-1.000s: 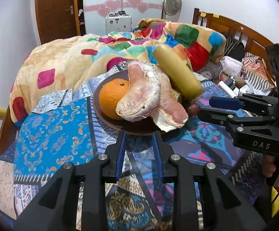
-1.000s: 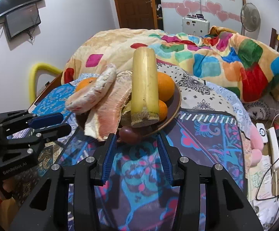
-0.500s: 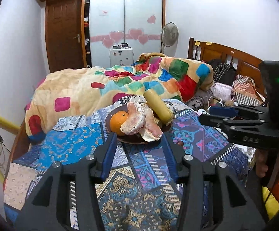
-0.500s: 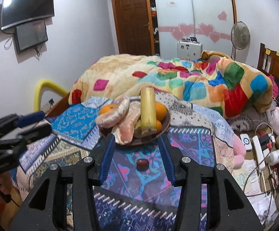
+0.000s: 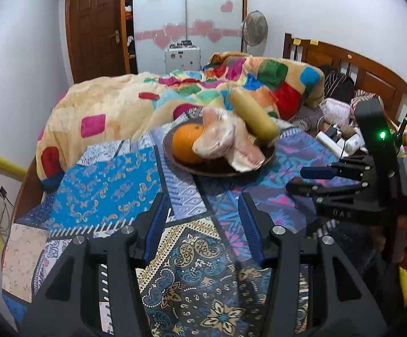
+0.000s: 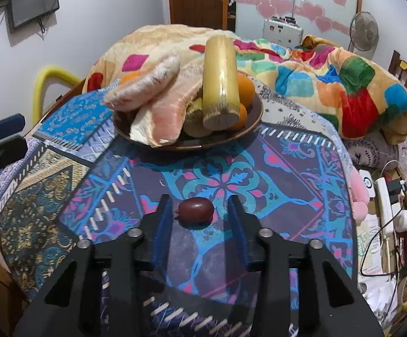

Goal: Organize fruits
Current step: 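Move the right tool to another dark red date and grasp it, then carry the date to the plate and release it with the right tool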

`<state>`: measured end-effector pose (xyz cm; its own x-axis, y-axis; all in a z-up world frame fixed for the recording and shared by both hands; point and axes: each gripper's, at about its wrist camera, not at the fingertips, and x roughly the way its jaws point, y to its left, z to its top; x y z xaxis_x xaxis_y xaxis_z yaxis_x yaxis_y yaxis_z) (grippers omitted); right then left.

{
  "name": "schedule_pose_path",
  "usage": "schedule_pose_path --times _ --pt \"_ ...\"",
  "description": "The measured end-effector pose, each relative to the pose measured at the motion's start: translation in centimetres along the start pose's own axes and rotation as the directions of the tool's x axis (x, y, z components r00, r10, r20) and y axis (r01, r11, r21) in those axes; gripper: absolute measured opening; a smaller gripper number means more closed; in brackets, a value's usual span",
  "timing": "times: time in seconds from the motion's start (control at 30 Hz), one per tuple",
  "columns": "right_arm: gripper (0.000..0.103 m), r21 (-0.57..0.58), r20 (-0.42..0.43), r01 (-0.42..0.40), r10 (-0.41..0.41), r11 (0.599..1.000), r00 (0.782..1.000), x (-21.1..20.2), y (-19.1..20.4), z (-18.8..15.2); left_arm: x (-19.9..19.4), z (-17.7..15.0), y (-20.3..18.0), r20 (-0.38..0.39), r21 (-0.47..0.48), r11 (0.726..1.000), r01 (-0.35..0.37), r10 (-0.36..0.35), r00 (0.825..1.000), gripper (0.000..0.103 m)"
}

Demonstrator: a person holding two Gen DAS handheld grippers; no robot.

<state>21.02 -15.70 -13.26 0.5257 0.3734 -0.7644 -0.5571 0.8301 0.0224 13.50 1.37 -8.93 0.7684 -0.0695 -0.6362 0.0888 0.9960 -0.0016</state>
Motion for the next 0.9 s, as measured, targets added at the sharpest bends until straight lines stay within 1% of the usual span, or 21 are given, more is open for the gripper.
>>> schedule_pose_path --times 0.07,0.1,0.3,0.43,0.5,0.57,0.67,0.73,0.77,0.83,0.9 --pt "0.025 -0.005 -0.014 -0.008 0.008 1.0 1.0 0.5 -0.1 0.1 0.7 -0.4 0.2 -0.012 -0.001 1.0 -0.002 0.002 1.0 0.052" --pt "0.023 -0.013 -0.013 -0.004 0.004 1.0 1.0 0.5 0.0 0.1 0.9 -0.5 0.3 -0.016 -0.003 1.0 0.0 0.0 1.0 0.052" --pt "0.023 -0.038 0.033 0.003 -0.002 0.999 0.999 -0.5 0.9 0.6 1.3 -0.7 0.6 -0.012 -0.005 1.0 0.001 -0.002 1.0 0.052" --pt "0.023 -0.043 0.106 -0.004 0.008 0.999 0.994 -1.6 1.6 2.8 1.3 -0.8 0.9 0.002 -0.007 1.0 0.004 -0.004 1.0 0.052" --pt "0.023 -0.05 0.126 0.0 0.006 0.999 0.992 -1.4 2.0 3.8 1.3 -0.9 1.1 0.006 -0.007 1.0 0.002 -0.002 1.0 0.052" --pt "0.023 -0.063 0.144 0.022 -0.013 0.998 0.989 -1.0 2.3 4.8 1.5 -0.9 1.3 0.006 -0.009 1.0 0.0 0.0 1.0 0.052" --pt "0.024 -0.073 0.155 0.041 -0.029 0.997 0.987 -0.3 2.4 5.8 1.8 -1.0 1.8 0.001 -0.016 1.0 0.006 -0.006 1.0 0.052" --pt "0.027 -0.074 0.169 0.07 -0.057 0.995 0.984 -0.1 2.4 6.0 1.9 -1.1 2.0 -0.001 -0.017 1.0 0.008 -0.008 1.0 0.052" --pt "0.028 -0.075 0.168 0.07 -0.057 0.995 0.984 0.0 2.4 6.3 2.0 -1.1 2.0 -0.001 -0.016 1.0 0.008 -0.008 1.0 0.052" --pt "0.038 -0.075 0.17 0.049 -0.035 0.996 0.985 -0.1 2.3 6.5 2.1 -1.0 2.0 0.002 -0.016 1.0 0.008 -0.008 1.0 0.052" --pt "0.042 -0.078 0.189 0.066 -0.05 0.995 0.981 -0.5 2.4 6.6 2.1 -0.9 1.9 0.007 -0.018 1.0 0.01 -0.01 1.0 0.052"
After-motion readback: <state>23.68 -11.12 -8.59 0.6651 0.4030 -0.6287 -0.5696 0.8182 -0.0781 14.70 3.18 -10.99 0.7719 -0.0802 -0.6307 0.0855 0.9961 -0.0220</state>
